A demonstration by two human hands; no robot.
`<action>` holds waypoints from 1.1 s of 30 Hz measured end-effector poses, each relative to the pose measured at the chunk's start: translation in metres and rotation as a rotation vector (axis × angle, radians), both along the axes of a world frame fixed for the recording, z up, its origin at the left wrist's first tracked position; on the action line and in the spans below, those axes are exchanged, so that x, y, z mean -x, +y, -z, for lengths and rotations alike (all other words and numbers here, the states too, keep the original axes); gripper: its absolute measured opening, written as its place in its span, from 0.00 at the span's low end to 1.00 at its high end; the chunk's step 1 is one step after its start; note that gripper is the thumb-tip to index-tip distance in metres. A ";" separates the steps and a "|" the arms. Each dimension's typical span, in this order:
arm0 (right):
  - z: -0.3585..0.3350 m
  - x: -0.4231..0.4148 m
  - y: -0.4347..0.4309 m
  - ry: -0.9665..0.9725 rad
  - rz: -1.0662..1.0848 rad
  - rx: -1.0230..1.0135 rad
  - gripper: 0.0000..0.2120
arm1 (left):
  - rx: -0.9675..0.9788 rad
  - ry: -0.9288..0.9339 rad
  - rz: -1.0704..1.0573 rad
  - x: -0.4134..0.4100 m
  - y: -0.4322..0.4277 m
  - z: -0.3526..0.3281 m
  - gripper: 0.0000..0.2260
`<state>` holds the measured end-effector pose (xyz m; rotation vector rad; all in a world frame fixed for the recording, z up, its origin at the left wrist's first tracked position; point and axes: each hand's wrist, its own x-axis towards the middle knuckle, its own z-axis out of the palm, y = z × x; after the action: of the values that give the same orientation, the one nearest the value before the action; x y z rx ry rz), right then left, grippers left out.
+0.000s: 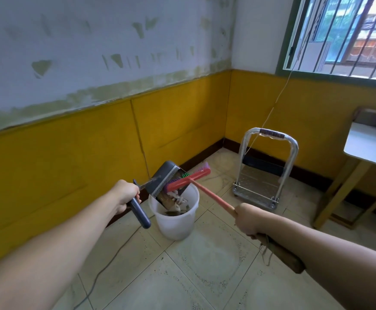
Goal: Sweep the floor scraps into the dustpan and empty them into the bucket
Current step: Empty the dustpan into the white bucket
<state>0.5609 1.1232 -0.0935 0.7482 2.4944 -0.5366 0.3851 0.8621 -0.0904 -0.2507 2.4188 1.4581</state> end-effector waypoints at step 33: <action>0.029 -0.007 -0.003 -0.019 0.076 0.041 0.18 | 0.005 0.078 0.055 0.002 -0.005 -0.036 0.08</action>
<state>0.5680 1.1199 -0.1227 0.8313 2.4381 -0.6033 0.3831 0.8570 -0.0549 -0.1292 2.4705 1.4641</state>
